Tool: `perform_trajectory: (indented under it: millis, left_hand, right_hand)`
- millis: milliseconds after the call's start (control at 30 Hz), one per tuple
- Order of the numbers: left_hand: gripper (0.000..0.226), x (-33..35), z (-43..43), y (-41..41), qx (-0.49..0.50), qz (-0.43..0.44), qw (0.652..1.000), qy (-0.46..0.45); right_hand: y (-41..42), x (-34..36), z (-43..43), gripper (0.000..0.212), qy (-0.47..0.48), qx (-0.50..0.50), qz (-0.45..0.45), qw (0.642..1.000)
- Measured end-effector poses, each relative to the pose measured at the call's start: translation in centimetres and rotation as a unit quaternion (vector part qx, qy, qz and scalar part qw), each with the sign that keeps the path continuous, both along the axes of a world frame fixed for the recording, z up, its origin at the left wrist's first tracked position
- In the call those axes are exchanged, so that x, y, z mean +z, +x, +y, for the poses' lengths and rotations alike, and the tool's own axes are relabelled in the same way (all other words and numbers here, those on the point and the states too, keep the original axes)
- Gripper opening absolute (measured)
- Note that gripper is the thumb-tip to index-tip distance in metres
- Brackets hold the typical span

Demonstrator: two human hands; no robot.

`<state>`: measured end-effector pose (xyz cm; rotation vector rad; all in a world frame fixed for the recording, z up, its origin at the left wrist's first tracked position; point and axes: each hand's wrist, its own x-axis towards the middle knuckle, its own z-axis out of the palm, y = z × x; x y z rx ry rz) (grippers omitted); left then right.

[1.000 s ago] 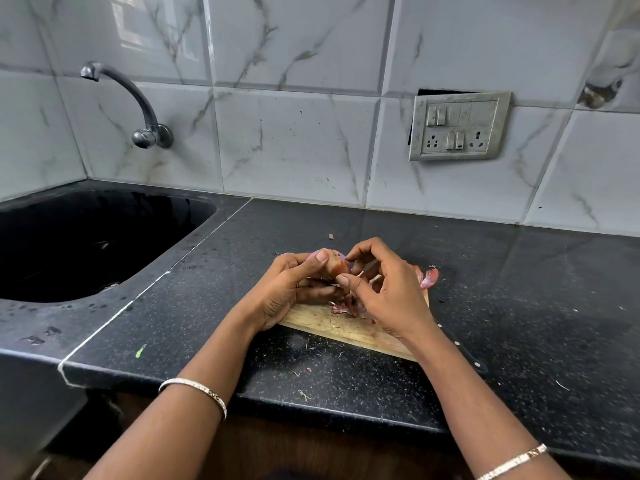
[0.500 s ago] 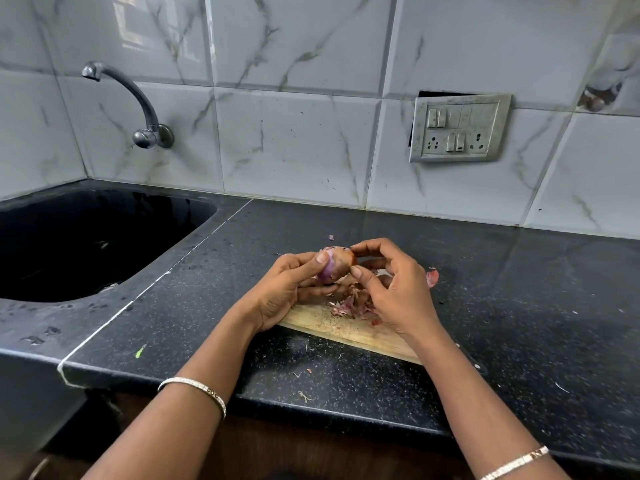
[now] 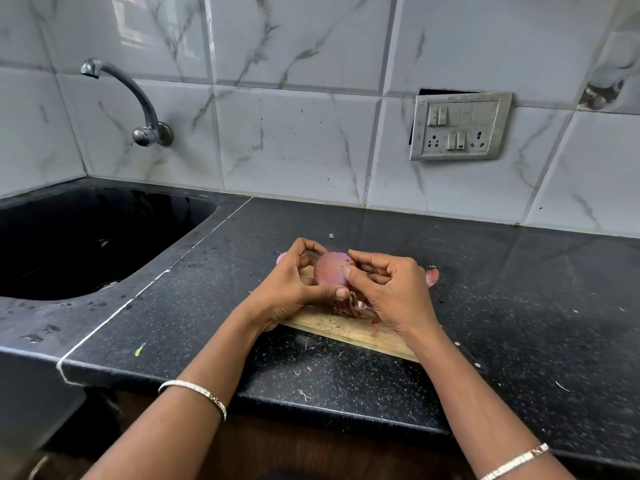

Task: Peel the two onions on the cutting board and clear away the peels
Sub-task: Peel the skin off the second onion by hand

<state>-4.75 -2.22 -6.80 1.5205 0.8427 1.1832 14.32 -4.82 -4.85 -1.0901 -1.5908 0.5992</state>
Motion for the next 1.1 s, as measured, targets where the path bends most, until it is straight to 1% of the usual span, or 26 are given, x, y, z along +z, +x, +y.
perform_trajectory:
  millis: [100,167,267,367,500,833,1033,1100]
  left_hand:
    - [0.077,0.01,-0.09,0.02,-0.024,0.003,1.0,0.013]
    - [0.072,0.0,-0.09,0.07,-0.038,0.009,0.999,0.019]
    - [0.07,-0.01,-0.15,0.09,-0.034,0.006,0.999,0.014]
    - [0.073,0.19,-0.39,0.15,-0.027,0.006,0.999,0.016]
    - [0.073,0.37,-0.59,0.22,-0.023,0.003,1.0,0.021]
    - [0.076,0.55,-0.65,0.2,-0.015,0.022,0.999,0.026]
    - [0.077,0.66,-0.89,0.26,-0.013,0.018,0.999,0.024]
    - [0.077,0.72,-0.97,0.28,-0.014,0.013,1.0,0.022]
  right_hand:
    - [0.04,0.02,-0.07,0.034,-0.002,-0.002,-0.03,1.0]
    - [0.06,0.02,-0.13,0.032,0.005,-0.011,-0.056,0.998]
    - [-0.05,0.03,-0.1,0.028,0.021,-0.032,-0.076,0.996]
    - [-0.13,0.09,-0.17,0.025,0.03,-0.039,-0.076,0.996]
    - [-0.11,0.07,-0.21,0.028,0.006,-0.021,-0.051,0.998]
    - [-0.09,-0.21,-0.02,0.028,0.037,-0.027,-0.105,0.993]
    - [-0.13,-0.36,0.11,0.029,0.072,-0.042,-0.147,0.986]
    - [-0.12,-0.38,0.09,0.029,0.076,-0.046,-0.144,0.986]
